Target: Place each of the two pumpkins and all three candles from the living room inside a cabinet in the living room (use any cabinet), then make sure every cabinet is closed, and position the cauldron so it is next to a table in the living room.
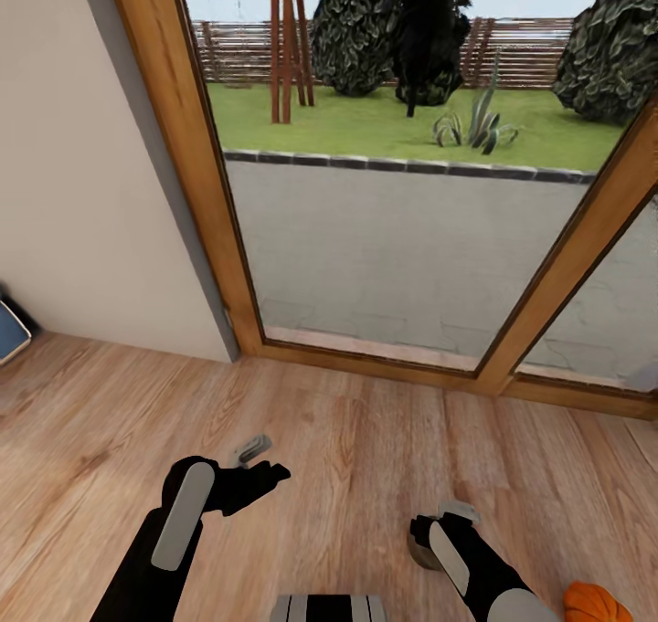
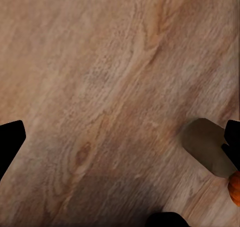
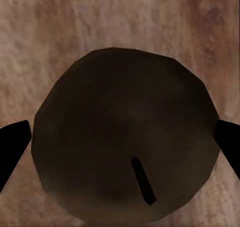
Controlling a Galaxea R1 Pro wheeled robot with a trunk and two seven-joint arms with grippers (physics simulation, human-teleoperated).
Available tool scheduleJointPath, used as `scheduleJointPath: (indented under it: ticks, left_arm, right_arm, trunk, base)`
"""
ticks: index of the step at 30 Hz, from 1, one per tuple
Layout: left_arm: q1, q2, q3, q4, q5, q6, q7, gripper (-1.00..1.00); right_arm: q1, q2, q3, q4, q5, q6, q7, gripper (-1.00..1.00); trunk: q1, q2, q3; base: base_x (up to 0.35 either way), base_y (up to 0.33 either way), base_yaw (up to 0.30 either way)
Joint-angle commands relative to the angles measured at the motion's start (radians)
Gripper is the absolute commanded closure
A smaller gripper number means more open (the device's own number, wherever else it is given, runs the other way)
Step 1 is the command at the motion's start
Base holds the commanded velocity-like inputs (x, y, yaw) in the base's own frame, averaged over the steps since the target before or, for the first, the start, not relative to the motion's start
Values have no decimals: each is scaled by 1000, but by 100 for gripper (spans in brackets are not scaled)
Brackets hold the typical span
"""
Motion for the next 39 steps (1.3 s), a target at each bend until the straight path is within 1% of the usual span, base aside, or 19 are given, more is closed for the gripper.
scheduleJointPath:
  ticks: [1, 25, 29, 32, 36, 39]
  left_arm:
    - [0, 0, 1, -1, 10, 2, 10, -100]
    - [0, 1, 7, 12, 12, 5, 16, -100]
    - [0, 1, 8, 12, 12, 5, 17, -100]
    - [0, 1, 8, 12, 12, 5, 18, -100]
    - [0, 1, 8, 12, 12, 5, 18, -100]
    - [0, 1, 8, 12, 12, 5, 18, -100]
  right_arm:
    - [0, -1, 6, -2, -10, 4, -9, 100]
    - [1, 0, 8, -2, -10, 10, -10, 100]
    - [1, 1, 8, -3, -10, 42, -10, 100]
    - [1, -1, 6, -6, -11, 83, -11, 100]
    - [-5, -1, -2, -15, -17, 163, -12, 100]
    - [-5, -1, -5, -61, -22, 241, -13, 100]
  trunk:
    - [-1, 0, 3]
    - [-11, 6, 96]
    - [-13, 7, 111]
    - [-15, 7, 123]
    - [-16, 8, 139]
    - [-18, 9, 150]
  base:
    - [0, 0, 0]
    - [0, 0, 0]
    - [0, 0, 0]
    - [0, 0, 0]
    - [0, 0, 0]
    - [0, 0, 0]
